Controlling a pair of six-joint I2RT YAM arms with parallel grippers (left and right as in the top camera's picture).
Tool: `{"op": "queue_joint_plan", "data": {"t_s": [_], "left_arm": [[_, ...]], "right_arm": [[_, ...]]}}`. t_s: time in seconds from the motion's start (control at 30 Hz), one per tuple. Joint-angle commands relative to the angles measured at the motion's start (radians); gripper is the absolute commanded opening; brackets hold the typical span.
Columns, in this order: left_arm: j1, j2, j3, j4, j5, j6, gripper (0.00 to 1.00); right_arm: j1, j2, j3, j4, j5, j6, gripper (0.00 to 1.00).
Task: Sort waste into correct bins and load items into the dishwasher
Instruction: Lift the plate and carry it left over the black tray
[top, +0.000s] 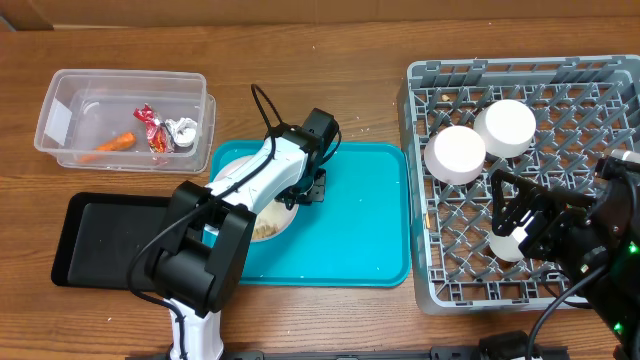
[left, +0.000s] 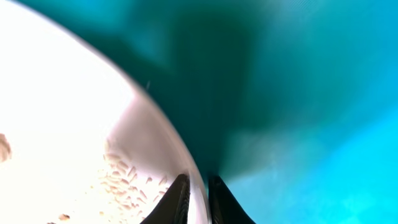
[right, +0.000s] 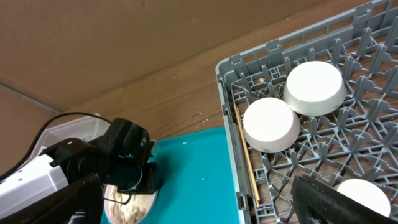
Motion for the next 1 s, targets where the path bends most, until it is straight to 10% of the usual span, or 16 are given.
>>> {"op": "queue_joint_plan", "data": {"t_s": [0.0,0.37,0.97], "left_arm": [[-0.001,0.024,-0.029,0.046,-0.006,0.124,0.13],[-0.06,0.024,-0.029,0.094,-0.165,0.209,0.26],[-0.089,0.024,-0.029,0.1,-0.224,0.205,0.04]], "right_arm": [[-0.006,-0.004,0.009,0.002,0.013,-0.002,1.0],[-0.006,-0.005,0.009,0.002,0.013,-0.002,1.0],[-0.006,-0.005,0.009,0.002,0.013,-0.002,1.0]]}}
